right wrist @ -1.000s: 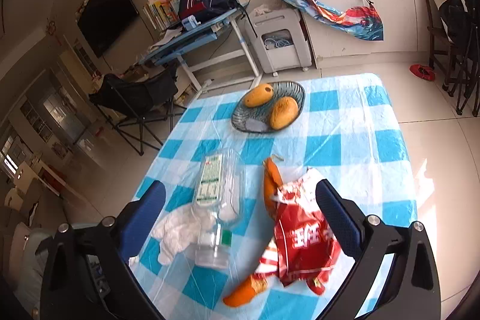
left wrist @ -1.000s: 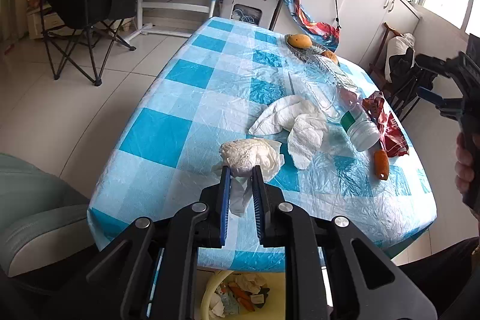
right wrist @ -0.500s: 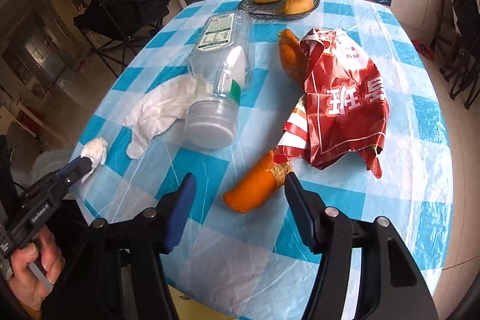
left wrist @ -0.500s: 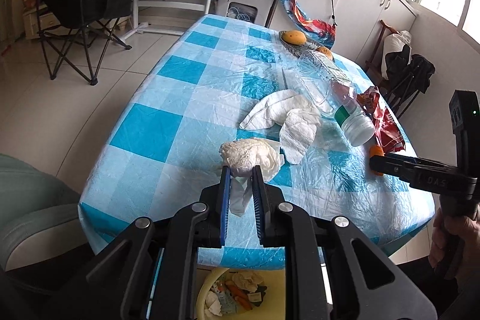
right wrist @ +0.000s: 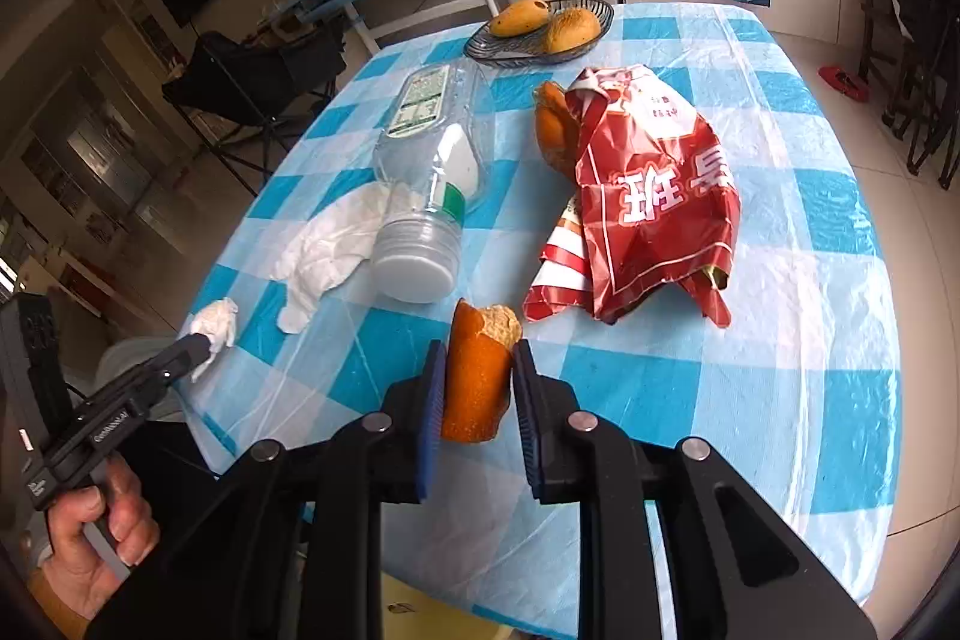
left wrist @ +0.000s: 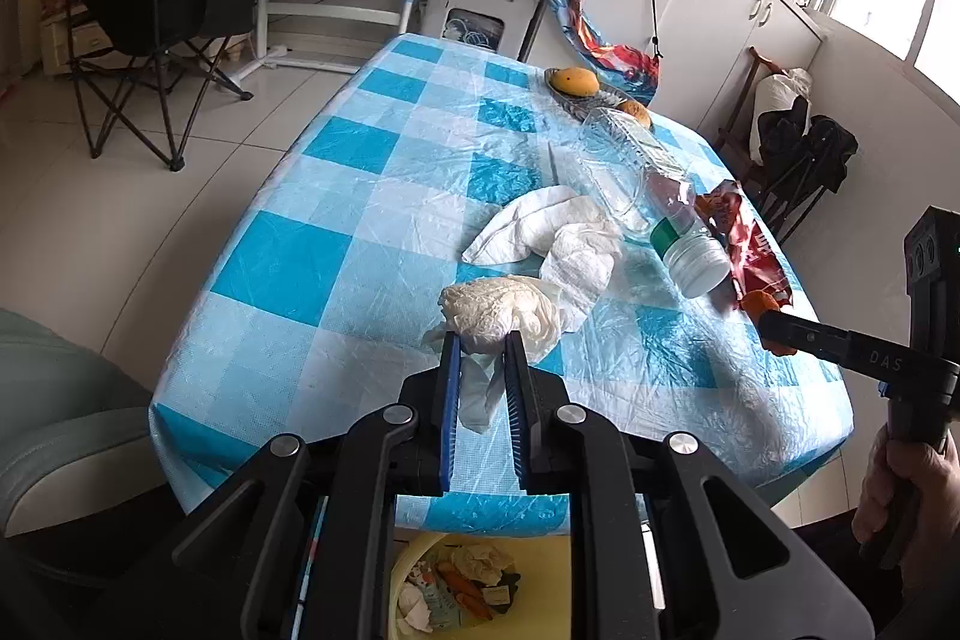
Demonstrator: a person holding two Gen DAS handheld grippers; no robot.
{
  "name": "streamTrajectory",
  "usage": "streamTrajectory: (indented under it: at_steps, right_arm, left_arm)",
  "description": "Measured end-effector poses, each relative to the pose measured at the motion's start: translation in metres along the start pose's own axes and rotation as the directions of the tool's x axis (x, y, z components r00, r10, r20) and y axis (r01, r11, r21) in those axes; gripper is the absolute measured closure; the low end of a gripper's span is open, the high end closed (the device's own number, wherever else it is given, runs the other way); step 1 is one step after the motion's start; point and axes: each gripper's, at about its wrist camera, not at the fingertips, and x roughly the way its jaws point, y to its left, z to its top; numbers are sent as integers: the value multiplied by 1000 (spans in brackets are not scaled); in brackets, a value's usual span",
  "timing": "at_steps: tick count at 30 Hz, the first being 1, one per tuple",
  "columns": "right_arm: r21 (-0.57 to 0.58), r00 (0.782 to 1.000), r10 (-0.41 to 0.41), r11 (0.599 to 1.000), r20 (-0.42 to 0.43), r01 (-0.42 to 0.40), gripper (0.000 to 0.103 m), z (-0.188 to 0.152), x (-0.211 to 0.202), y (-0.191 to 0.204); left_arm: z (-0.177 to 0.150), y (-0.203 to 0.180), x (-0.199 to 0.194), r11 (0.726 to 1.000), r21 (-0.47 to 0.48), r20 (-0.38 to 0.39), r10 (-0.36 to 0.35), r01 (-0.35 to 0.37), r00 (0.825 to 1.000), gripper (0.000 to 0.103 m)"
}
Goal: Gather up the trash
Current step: 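Carry the tissue and carrot piece over the yellow bucket and release both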
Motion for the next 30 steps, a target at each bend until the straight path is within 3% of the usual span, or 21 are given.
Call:
streamTrajectory:
  at_steps: [14, 30]
  right_arm:
    - [-2, 985, 172, 985, -7, -172, 80, -26, -4, 32]
    - [-36, 965, 251, 967, -79, -254, 80, -69, -4, 74]
  left_arm:
    - [-5, -12, -19, 998, 47, 40, -53, 51, 998, 89]
    - [-18, -25, -52, 991, 131, 61, -27, 19, 998, 89]
